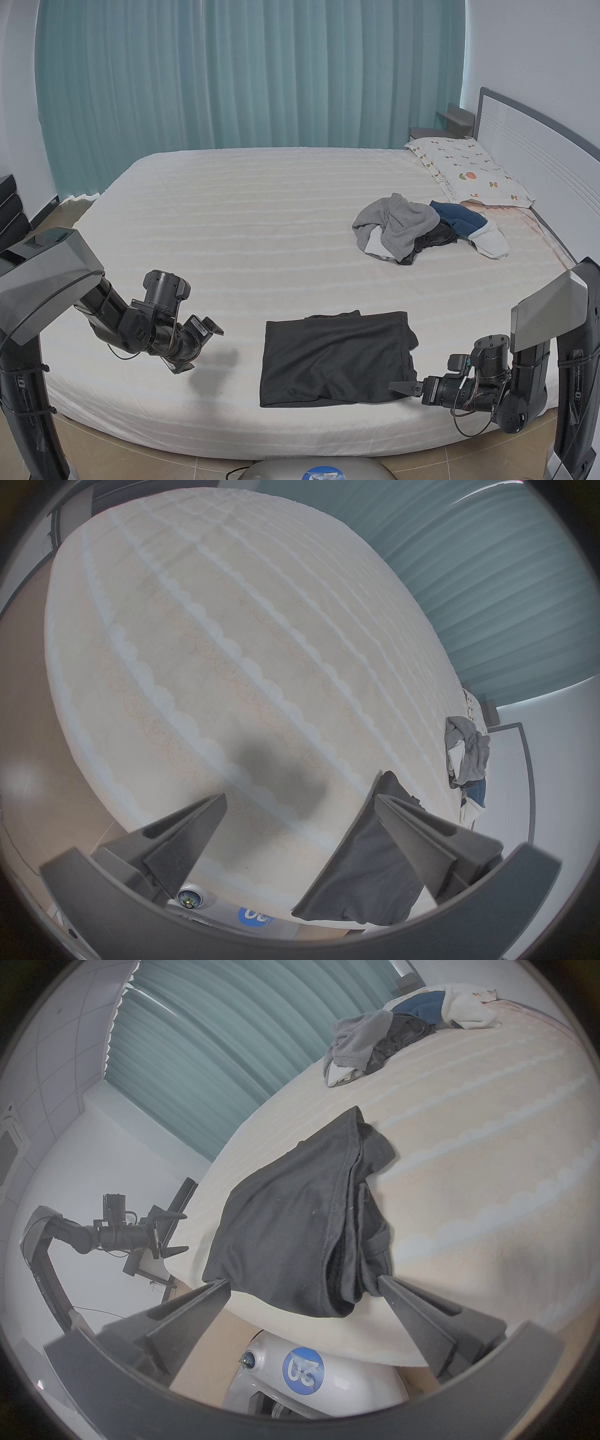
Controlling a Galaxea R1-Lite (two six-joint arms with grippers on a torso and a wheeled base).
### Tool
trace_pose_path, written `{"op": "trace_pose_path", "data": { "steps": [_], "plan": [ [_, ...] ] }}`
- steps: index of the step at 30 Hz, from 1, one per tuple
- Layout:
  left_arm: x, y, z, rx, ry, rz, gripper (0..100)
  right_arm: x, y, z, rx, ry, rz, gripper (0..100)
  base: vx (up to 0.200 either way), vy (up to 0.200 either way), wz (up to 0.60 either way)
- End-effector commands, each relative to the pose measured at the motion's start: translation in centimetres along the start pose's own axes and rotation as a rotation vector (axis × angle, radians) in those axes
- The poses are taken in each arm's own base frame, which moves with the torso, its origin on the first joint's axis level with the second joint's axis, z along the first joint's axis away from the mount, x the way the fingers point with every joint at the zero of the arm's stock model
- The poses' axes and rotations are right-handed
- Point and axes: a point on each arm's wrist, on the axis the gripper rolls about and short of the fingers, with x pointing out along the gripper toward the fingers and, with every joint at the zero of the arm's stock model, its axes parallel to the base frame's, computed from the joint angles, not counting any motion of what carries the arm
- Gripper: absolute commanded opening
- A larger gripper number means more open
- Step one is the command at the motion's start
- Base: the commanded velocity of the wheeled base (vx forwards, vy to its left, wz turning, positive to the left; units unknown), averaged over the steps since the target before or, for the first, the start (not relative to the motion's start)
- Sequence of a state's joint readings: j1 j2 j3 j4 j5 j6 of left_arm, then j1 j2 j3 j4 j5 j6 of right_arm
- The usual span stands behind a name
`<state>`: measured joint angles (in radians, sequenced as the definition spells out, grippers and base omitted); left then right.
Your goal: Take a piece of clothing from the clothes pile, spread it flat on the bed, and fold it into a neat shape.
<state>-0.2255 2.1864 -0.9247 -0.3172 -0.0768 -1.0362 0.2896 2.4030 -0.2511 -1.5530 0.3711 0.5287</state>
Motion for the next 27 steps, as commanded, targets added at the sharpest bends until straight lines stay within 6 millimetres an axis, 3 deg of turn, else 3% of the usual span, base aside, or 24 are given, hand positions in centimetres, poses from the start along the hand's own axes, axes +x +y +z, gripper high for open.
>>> {"op": "trace_pose_path", "data": {
  "steps": [1, 2, 3, 27],
  "plan": [
    [0.0, 0.0, 0.0, 0.0, 0.001, 0.0, 100, 0.4, -0.5, -0.3, 0.004, 0.008, -0.009, 100, 0.0, 0.0, 0.0],
    [0.0, 0.0, 0.0, 0.0, 0.001, 0.0, 100, 0.4, -0.6, -0.4, 0.004, 0.01, -0.011, 100, 0.0, 0.0, 0.0],
    [0.0, 0.0, 0.0, 0.0, 0.001, 0.0, 100, 0.4, -0.6, -0.5, 0.003, 0.013, -0.015, 0, 0.0, 0.0, 0.0],
    [0.0, 0.0, 0.0, -0.001, 0.001, 0.002, 100, -2.2, -1.7, -0.3, -0.012, 0.001, -0.085, 0, 0.0, 0.0, 0.0]
  ]
}}
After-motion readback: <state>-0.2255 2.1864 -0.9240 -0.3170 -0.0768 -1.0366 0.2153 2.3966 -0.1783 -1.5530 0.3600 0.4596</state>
